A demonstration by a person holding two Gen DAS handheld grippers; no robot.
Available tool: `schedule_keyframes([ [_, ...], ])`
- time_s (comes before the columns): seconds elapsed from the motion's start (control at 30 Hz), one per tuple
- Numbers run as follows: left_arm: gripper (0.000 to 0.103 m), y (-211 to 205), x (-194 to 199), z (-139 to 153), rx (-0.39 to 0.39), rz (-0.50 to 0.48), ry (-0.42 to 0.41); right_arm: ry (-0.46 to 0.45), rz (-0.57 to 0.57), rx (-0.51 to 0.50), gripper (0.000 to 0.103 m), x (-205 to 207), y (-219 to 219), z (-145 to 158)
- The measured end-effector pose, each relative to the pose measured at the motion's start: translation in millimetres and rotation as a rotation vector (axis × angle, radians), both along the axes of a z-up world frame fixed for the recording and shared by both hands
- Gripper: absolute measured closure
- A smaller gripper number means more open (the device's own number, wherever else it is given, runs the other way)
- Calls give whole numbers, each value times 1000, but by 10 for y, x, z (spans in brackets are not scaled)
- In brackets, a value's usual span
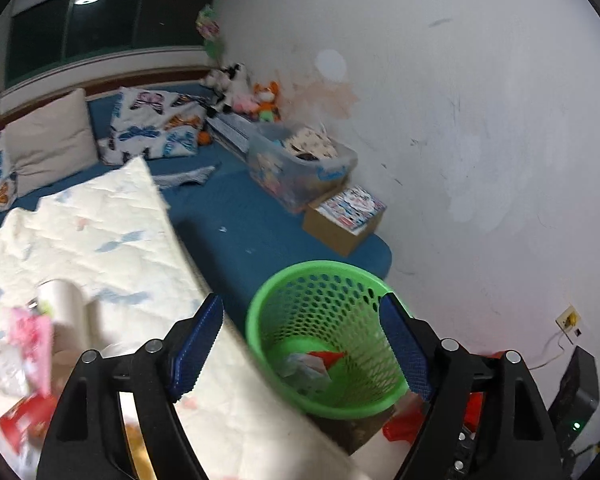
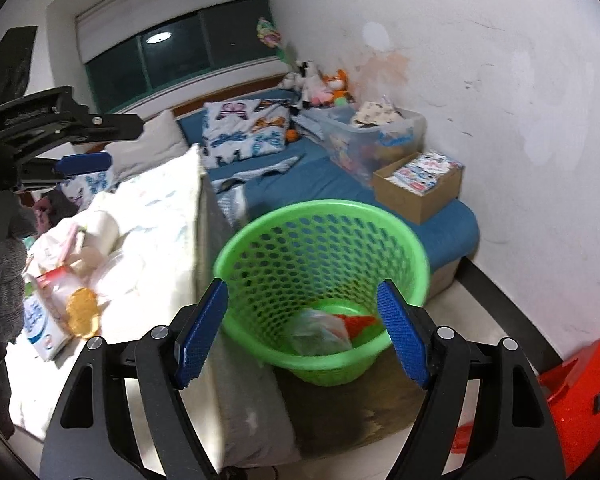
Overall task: Collect trash
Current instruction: 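Move both tools back over the mattress toward the orange peel and carton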
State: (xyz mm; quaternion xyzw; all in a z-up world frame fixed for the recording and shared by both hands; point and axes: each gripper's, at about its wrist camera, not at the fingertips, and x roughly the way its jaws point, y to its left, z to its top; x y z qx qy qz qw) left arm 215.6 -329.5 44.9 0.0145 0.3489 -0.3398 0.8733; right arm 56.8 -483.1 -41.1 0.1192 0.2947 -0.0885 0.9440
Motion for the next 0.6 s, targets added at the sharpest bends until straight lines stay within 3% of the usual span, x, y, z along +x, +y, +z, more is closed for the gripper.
schedule_keyframes([
  [0.2, 23, 706, -194, 106, -4, 76, -45, -6, 113, -37, 26, 35, 491, 38],
  [0.37, 23, 1440, -288, 165, -34, 194, -72, -8, 229, -8, 26, 122, 901, 49],
  [0.6, 23, 2232, -314, 83, -54, 336, -51, 7, 363, 2, 26, 372, 1427, 34],
])
